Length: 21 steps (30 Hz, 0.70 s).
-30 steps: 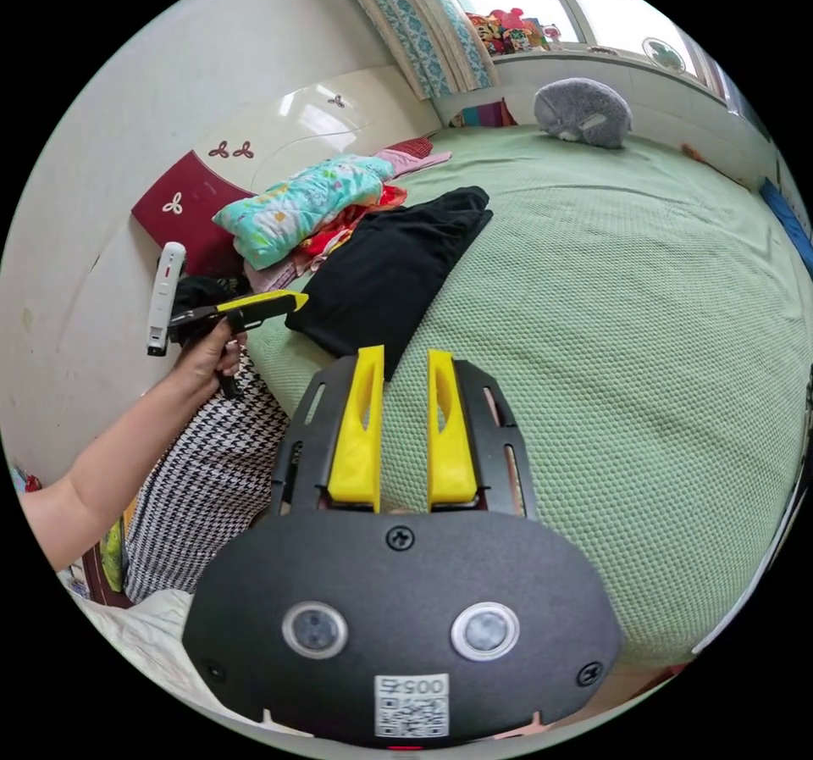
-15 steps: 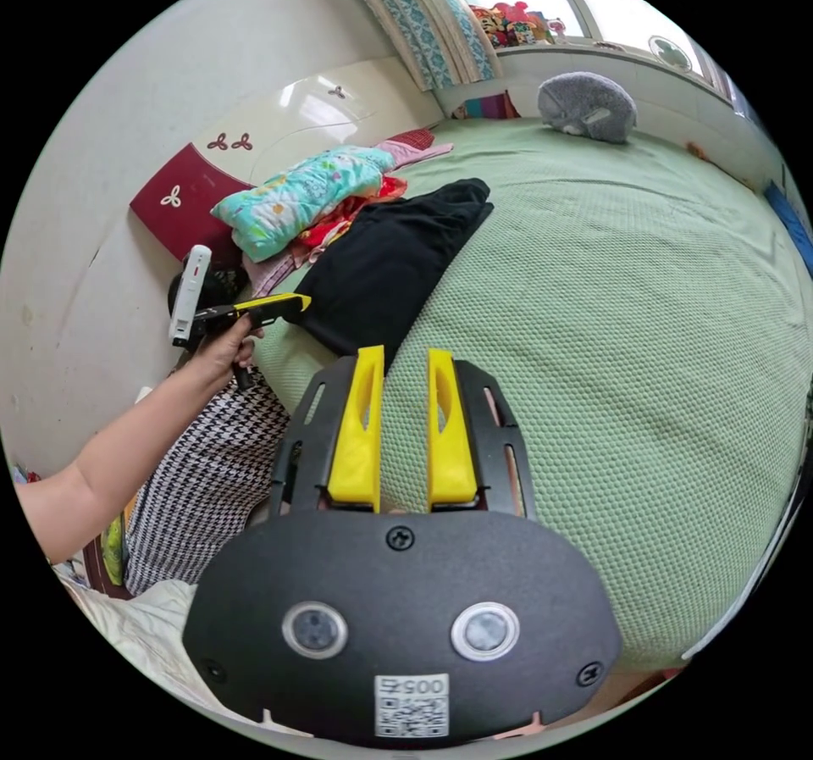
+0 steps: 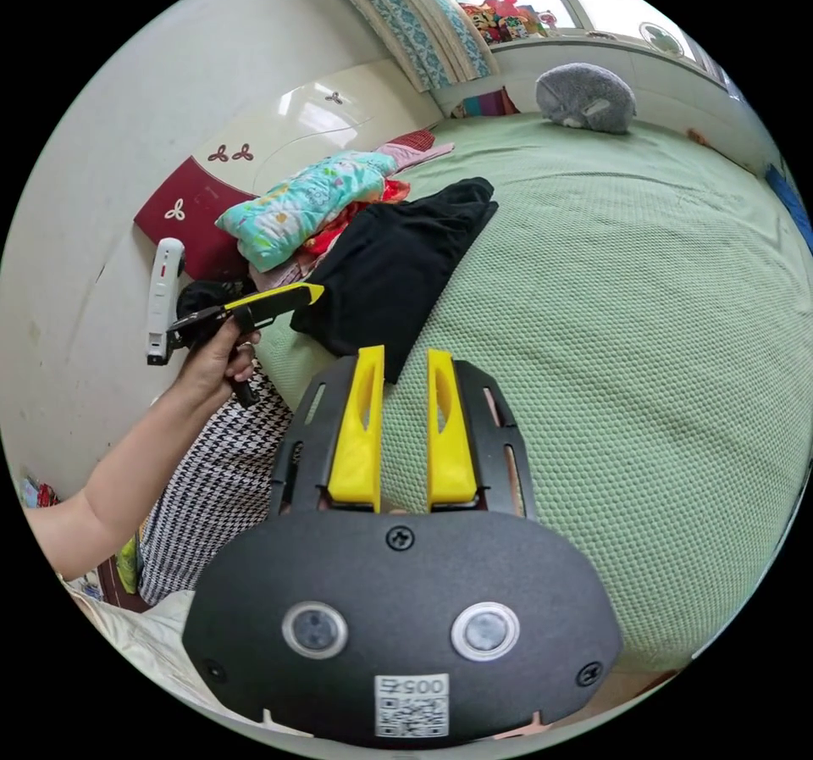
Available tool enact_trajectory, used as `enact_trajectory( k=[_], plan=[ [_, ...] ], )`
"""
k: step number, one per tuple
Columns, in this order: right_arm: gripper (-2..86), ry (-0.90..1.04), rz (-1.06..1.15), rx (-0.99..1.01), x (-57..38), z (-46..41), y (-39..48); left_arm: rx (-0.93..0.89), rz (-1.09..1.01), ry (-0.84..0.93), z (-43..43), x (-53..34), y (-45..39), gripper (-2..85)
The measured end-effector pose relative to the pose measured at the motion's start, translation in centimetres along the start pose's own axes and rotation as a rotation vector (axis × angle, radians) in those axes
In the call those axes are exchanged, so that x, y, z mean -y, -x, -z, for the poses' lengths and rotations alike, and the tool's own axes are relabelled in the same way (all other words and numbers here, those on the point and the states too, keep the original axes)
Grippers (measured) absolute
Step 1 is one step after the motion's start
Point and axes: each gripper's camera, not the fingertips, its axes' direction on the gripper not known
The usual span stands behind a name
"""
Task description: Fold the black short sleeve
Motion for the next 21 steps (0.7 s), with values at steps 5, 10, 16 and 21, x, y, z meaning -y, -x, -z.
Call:
enact_trajectory(
  k=[5,10,16,21],
  plan=[
    [7.6,-0.009,-0.014,-0.010,0.1,0.3,-0.8,-0.012,-0.009,-0.017,-0.4,0.2,-2.6,2.9],
    [7.4,-0.013,-0.025,-0.011,0.4,0.8,-1.9,-0.058,-0.068,-0.044,-0.9,0.2,-6.1,2.8],
    [7.7,-0.041,-0.056,-0.037,0.7,2.1,-3.5,-0.149,-0.091,-0.045,-2.3,0.2,-9.6,2.9],
    [7.7,-0.089,-0.138,-0.023,0.9,3.8,-6.0,-0.207,-0.132,-0.029,-4.2,0.2,-13.4,2.9]
  ],
)
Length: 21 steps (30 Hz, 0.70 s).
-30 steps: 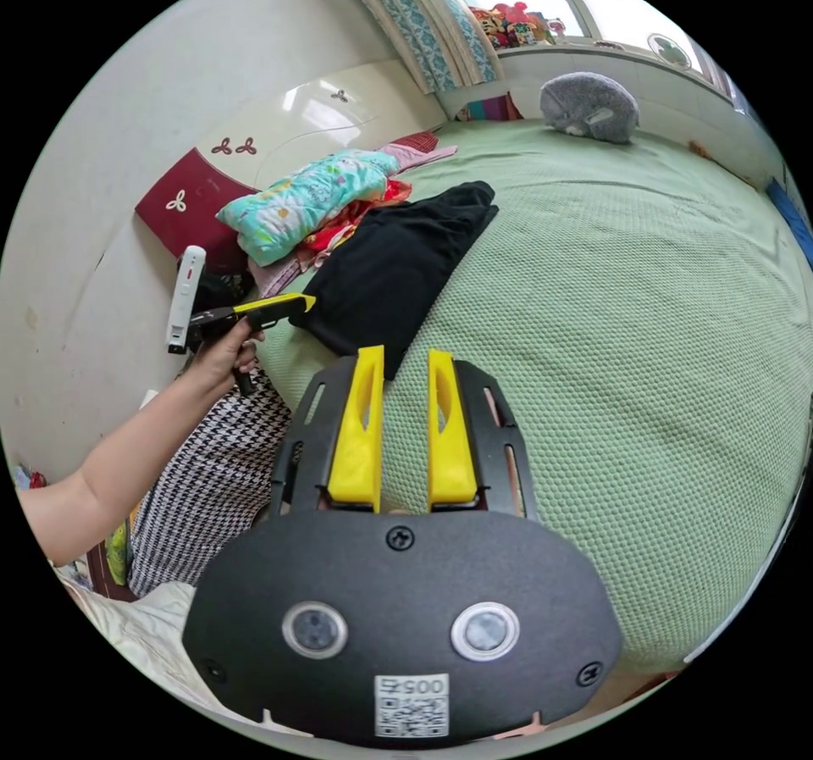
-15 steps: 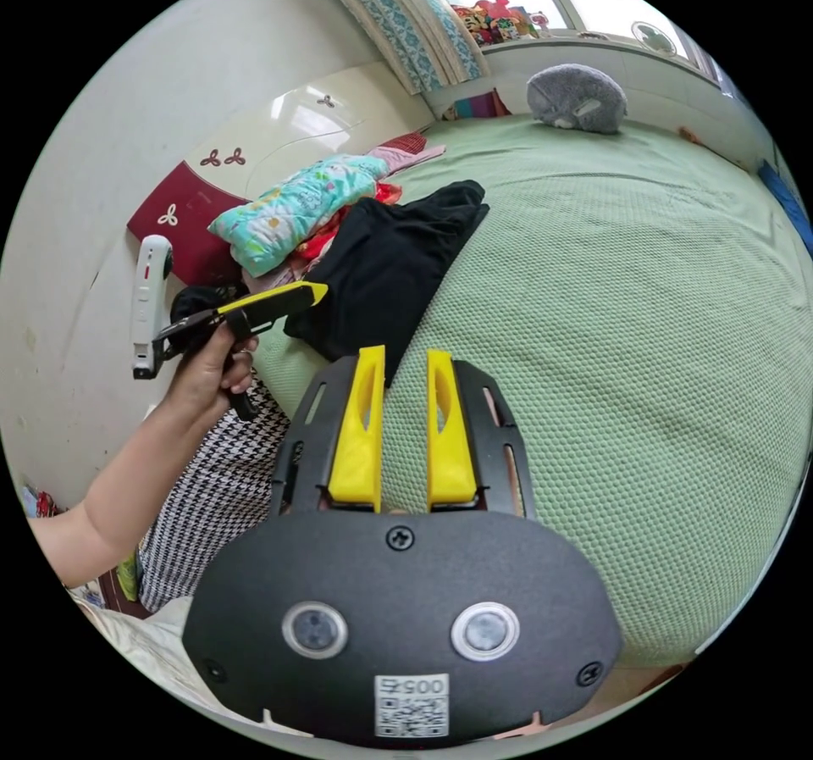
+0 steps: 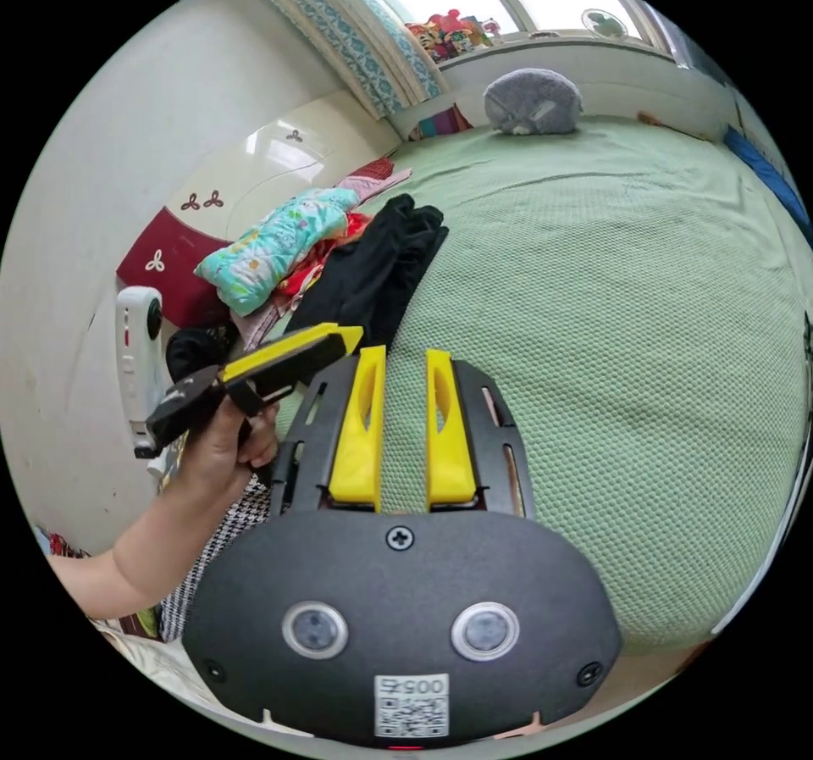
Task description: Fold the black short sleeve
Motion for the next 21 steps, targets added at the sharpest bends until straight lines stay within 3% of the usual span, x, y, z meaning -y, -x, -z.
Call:
enact_trajectory(
  k=[9,17,21],
  plan=[
    [7.7,-0.048,-0.120,-0.114,1.0,3.1,-4.4,-0.171,-0.043,0.069,-6.3,0.7,-6.6,2.6],
    [7.8,-0.002,-0.207,-0.231,1.8,4.3,-8.3,-0.159,-0.111,0.137,-10.9,0.3,-10.8,2.0],
    [9.6,0.055,-0.282,-0.168,2.4,3.8,-10.8,-0.196,-0.130,0.161,-12.2,-0.4,-11.6,1.5]
  ],
)
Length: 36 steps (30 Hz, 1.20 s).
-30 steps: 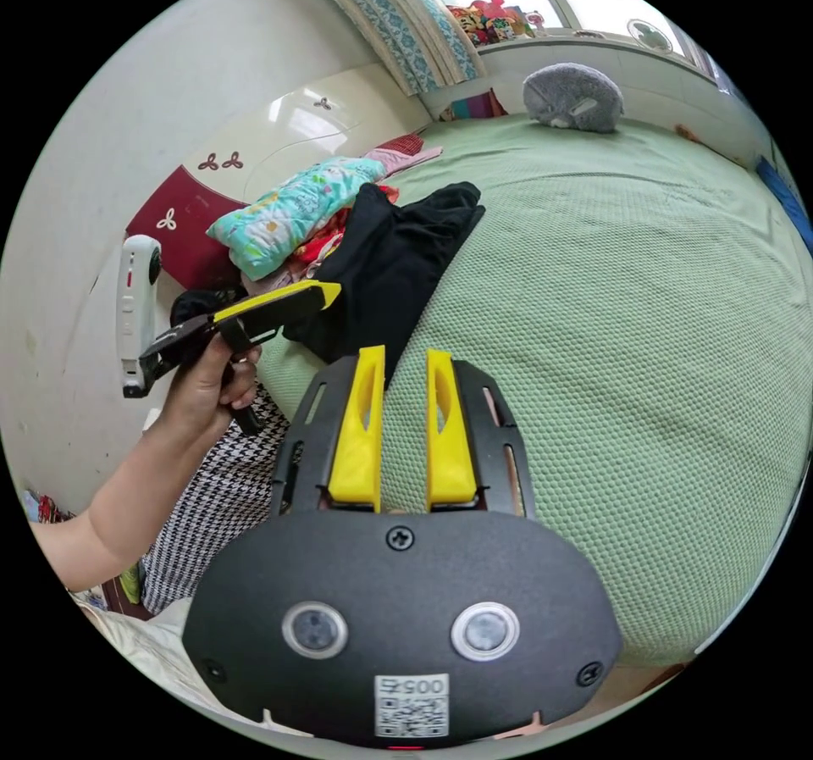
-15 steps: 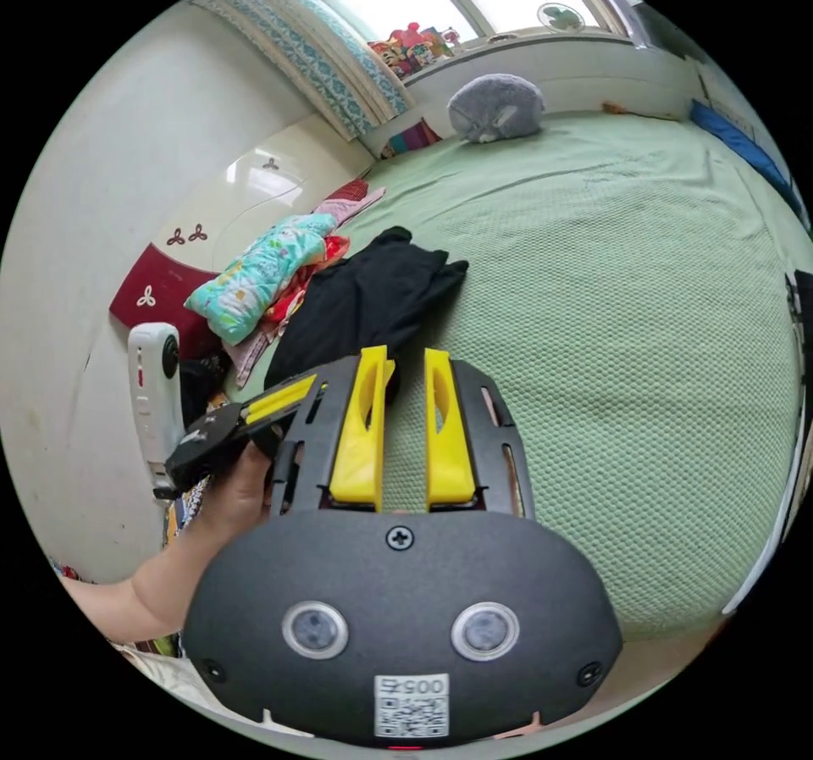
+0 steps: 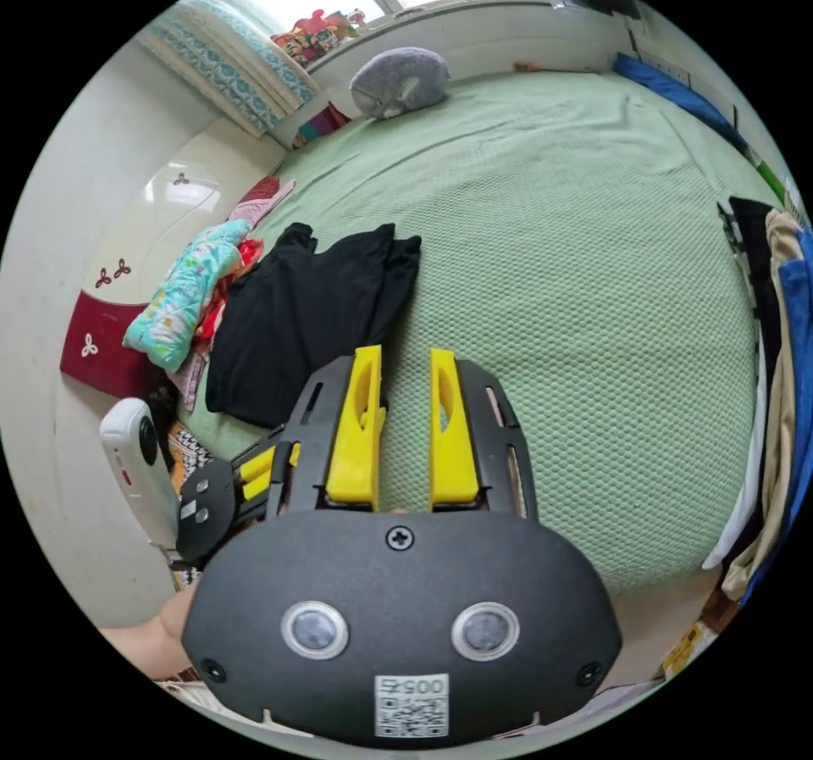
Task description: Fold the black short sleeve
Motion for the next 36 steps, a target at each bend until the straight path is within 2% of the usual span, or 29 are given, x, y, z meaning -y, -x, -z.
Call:
enact_trajectory(
  k=[7,14,22,26,31,36],
  plan=[
    [12.1,0.101,-0.111,0.245,1.7,-2.4,-2.0,-0.034,-0.049,0.027,-1.5,-0.7,-0.6,1.0],
    [10.9,0.201,-0.102,0.229,2.8,-5.5,-0.1,-0.055,-0.147,0.057,-2.5,-1.2,-0.9,0.9],
    [1.8,0.157,-0.094,0.254,3.1,-5.9,0.8,-0.135,-0.181,0.073,-3.5,-0.6,0.2,1.9],
    [0.2,0.072,-0.029,0.104,3.1,-4.4,2.3,-0.156,-0.181,0.040,-3.7,0.2,-0.1,2.6],
    [-0.3,-0.022,-0.063,-0.045,2.8,-2.0,2.3,-0.341,-0.151,0.030,-4.4,1.4,0.8,2.1],
    [0.4,-0.084,-0.134,-0.256,2.4,0.2,0.3,-0.280,-0.150,-0.012,-4.0,2.3,2.0,2.0]
  ],
)
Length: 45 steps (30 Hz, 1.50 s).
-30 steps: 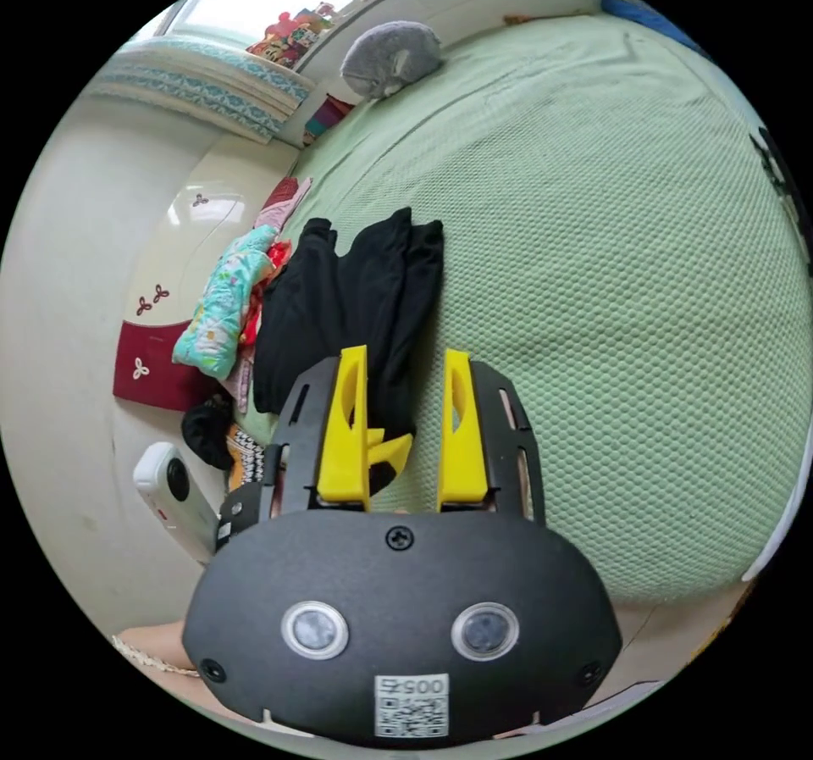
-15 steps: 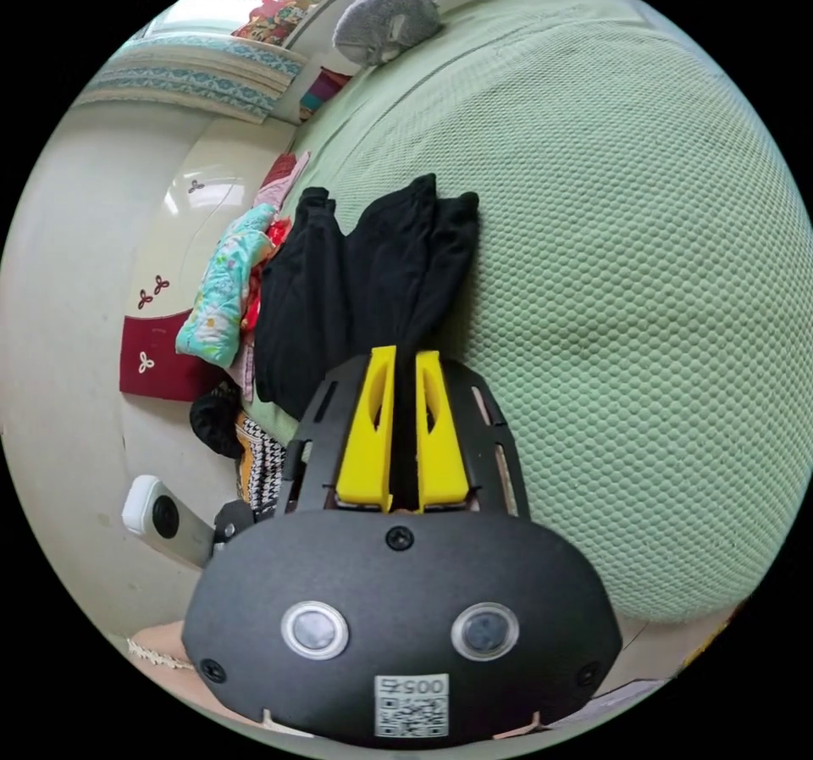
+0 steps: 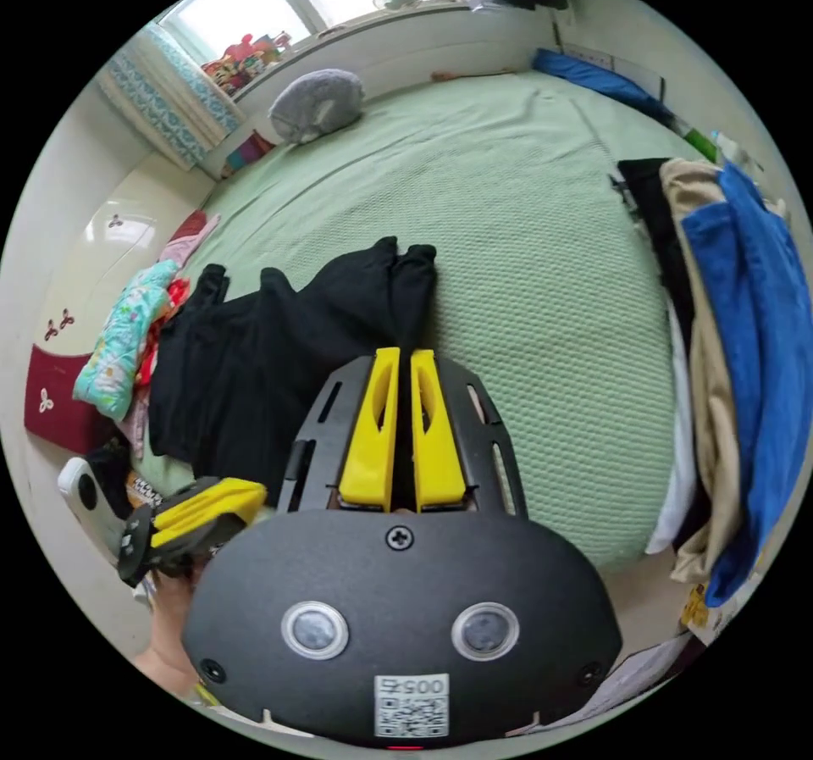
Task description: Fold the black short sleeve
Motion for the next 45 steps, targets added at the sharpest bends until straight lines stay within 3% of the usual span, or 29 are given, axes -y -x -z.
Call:
enact_trajectory(
  k=[8,13,19,25,32,39,45],
  plan=[
    [5.0,-0.091,-0.108,-0.267,-1.7,2.0,-1.5,0.107,0.159,-0.101,1.9,1.0,4.4,3.5],
    [6.9,-0.199,0.001,-0.170,-3.0,3.5,1.5,0.258,0.302,-0.152,3.1,1.4,7.8,4.6],
    [7.3,-0.095,0.146,-0.106,-2.8,1.7,5.9,0.406,0.315,-0.018,1.5,2.4,9.7,4.3],
    [7.0,0.157,0.142,-0.138,-2.3,-2.3,8.4,0.395,0.282,0.134,-1.4,2.9,11.2,5.1],
    [6.1,0.148,0.188,-0.213,-3.0,-2.5,10.4,0.412,0.249,0.110,-1.5,2.5,11.0,5.1],
    [3.9,0.114,0.173,-0.187,-4.2,-1.6,10.2,0.443,0.203,0.161,-0.8,3.2,10.5,2.7],
    [0.0,0.077,0.163,-0.121,-5.0,1.5,9.9,0.384,0.202,0.081,2.7,3.2,9.7,0.5]
  ],
)
